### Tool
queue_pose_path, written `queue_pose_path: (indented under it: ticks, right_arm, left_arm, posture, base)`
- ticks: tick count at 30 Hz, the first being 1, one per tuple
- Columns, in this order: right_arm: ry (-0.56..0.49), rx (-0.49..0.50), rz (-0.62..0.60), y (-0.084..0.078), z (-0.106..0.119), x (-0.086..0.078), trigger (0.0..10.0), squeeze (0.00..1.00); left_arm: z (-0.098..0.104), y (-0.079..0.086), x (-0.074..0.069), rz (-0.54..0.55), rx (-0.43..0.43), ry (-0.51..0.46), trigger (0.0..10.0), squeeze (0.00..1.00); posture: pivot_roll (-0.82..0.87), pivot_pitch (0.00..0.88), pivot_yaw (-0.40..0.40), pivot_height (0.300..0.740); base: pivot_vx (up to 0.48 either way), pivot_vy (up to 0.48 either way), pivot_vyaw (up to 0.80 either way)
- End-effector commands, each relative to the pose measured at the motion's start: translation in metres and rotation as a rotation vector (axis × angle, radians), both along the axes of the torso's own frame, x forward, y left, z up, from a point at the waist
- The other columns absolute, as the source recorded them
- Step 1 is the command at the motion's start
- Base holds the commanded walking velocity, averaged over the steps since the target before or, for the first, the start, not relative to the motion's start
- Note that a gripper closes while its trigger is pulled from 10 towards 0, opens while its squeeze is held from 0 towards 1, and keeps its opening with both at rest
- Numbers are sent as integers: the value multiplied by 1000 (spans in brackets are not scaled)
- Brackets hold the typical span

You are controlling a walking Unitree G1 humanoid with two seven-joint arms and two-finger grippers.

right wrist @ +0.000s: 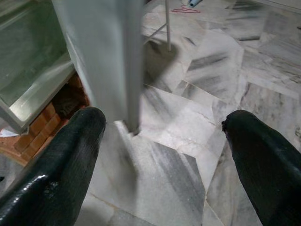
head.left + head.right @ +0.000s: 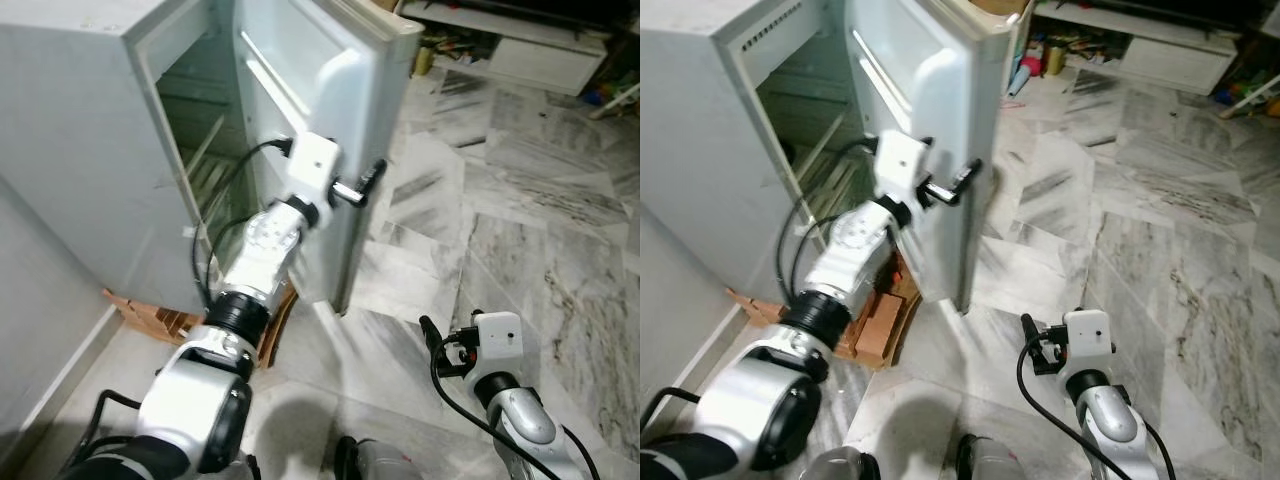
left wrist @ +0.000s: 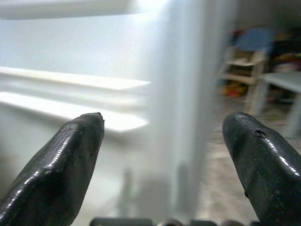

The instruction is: Restocking fridge

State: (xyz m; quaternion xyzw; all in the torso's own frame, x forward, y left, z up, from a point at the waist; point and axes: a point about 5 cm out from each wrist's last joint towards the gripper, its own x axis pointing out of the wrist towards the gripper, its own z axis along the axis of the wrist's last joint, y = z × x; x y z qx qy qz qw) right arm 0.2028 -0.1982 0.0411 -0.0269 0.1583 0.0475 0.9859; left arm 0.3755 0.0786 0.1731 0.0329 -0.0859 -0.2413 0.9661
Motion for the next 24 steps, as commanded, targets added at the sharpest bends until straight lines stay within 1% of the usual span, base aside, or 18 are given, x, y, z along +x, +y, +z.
queue_pose_path:
  ticks: [1,2,3,4,5,8,9,11,14,16,18,19,21,22,24]
  right_arm:
    - [-24,5,6,1,3,1,10000,0]
    - [-49,9,6,2,6,4,10000,0]
    - [-61,10,6,2,8,5,10000,0]
    - [-78,4,12,4,11,8,10000,0]
    - [-81,0,15,5,11,9,10000,0]
    - [-100,-1,18,7,14,11,10000,0]
    - [-102,6,12,8,15,14,10000,0]
    - [-107,16,4,9,17,17,10000,0]
    - [-128,27,11,13,21,26,10000,0]
    - [-143,31,21,17,24,32,10000,0]
    - [-156,31,27,21,27,37,10000,0]
    - [-168,46,26,24,31,41,10000,0]
    - [-172,54,24,25,32,42,10000,0]
    - [-185,70,26,28,37,45,10000,0]
    - [-194,77,39,34,39,48,10000,0]
  left_arm:
    - [-5,9,0,27,-12,16,10000,0]
    - [-11,34,-3,86,3,21,10000,0]
    - [-14,43,-4,108,13,23,10000,0]
    - [-23,61,-9,150,24,39,10000,0]
    - [-26,66,-11,160,24,44,10000,0]
    - [-39,85,-23,198,30,67,10000,0]
    - [-52,98,-35,242,41,96,10000,0]
    - [-59,106,-44,267,45,114,10000,0]
    - [-68,117,-61,312,35,135,10000,0]
    - [-72,122,-72,344,34,143,10000,0]
    - [-73,125,-80,369,36,146,10000,0]
    - [-73,126,-87,386,44,152,10000,0]
    - [-74,126,-89,389,47,155,10000,0]
    - [-76,127,-94,396,53,166,10000,0]
    - [-81,128,-100,395,60,184,10000,0]
  posture:
    - [-65,46,-37,740]
    - [-63,45,-35,740]
    - [-63,45,-35,740]
    - [-62,44,-34,740]
    - [-62,44,-34,740]
    - [-59,41,-32,740]
    - [-51,40,-33,740]
    - [-44,44,-35,740]
    - [-32,48,-40,740]
    - [-17,58,-45,740]
    - [-2,68,-43,740]
    - [9,76,-40,740]
    - [9,76,-40,740]
    - [19,79,-38,740]
    - [12,80,-36,740]
  base:
    - [0,0,0]
    - [0,0,0]
    - [0,0,0]
    - [0,0,0]
    - [0,0,0]
    - [0,-85,0]
    - [0,-469,0]
    - [0,-467,0]
    - [0,-454,-746]
    - [0,-446,-800]
    - [0,-437,-800]
    - [0,-428,-800]
    - [0,-428,-800]
    - [0,-424,-800]
    - [148,-396,-800]
